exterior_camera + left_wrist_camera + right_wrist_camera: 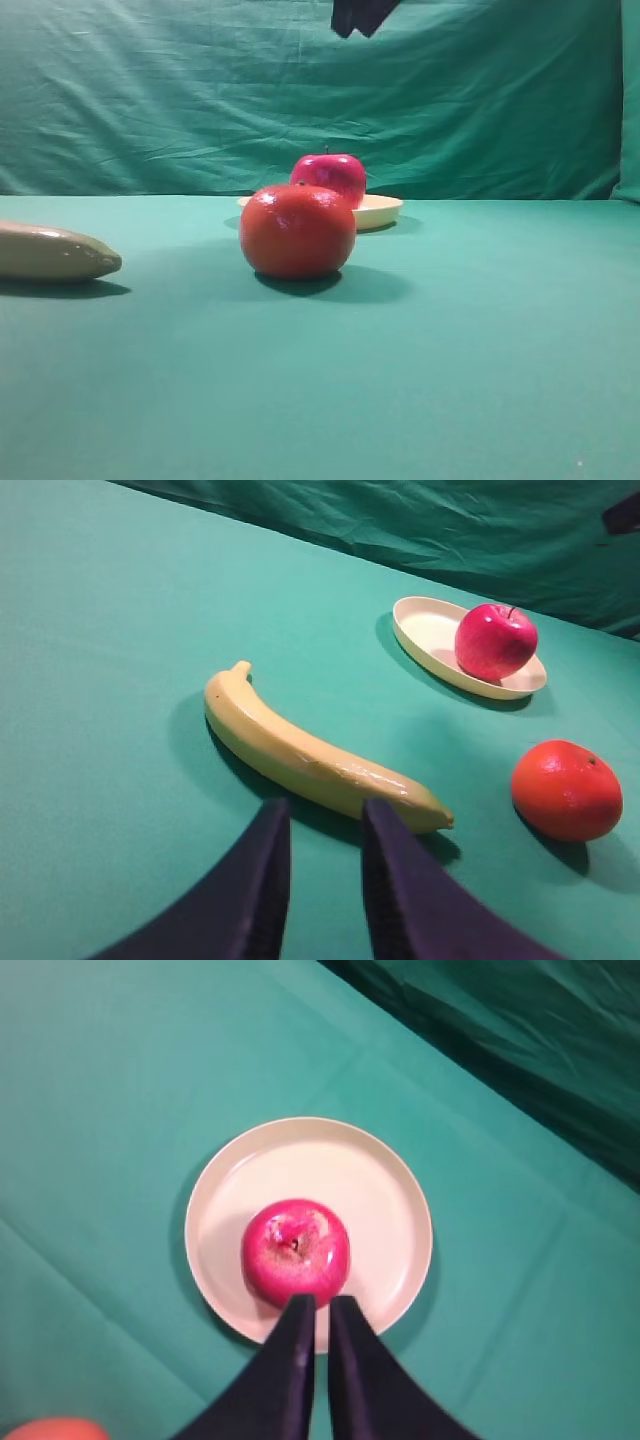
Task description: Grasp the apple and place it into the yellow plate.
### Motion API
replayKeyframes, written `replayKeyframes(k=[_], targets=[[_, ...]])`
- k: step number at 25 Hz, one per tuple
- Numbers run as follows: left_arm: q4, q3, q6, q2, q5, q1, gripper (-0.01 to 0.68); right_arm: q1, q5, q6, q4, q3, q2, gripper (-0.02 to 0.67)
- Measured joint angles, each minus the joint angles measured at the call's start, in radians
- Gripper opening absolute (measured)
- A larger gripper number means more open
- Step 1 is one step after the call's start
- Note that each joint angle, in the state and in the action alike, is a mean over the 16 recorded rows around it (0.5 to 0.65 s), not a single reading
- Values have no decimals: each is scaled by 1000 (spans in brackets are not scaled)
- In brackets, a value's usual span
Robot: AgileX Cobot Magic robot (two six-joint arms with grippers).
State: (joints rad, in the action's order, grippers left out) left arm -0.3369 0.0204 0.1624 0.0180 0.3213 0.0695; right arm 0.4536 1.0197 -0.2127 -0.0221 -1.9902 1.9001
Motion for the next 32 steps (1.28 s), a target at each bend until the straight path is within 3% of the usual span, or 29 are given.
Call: replayKeyframes(k=[10,25,32], targets=[[0,0,0,0,0,0,157,0,16,54,-6,214,-254,0],[0,0,0,0,0,0,157,0,-340,58,-47,941,-803,0],[0,0,0,0,0,0,157,0,-428,59,-55,1203,-1053,0]])
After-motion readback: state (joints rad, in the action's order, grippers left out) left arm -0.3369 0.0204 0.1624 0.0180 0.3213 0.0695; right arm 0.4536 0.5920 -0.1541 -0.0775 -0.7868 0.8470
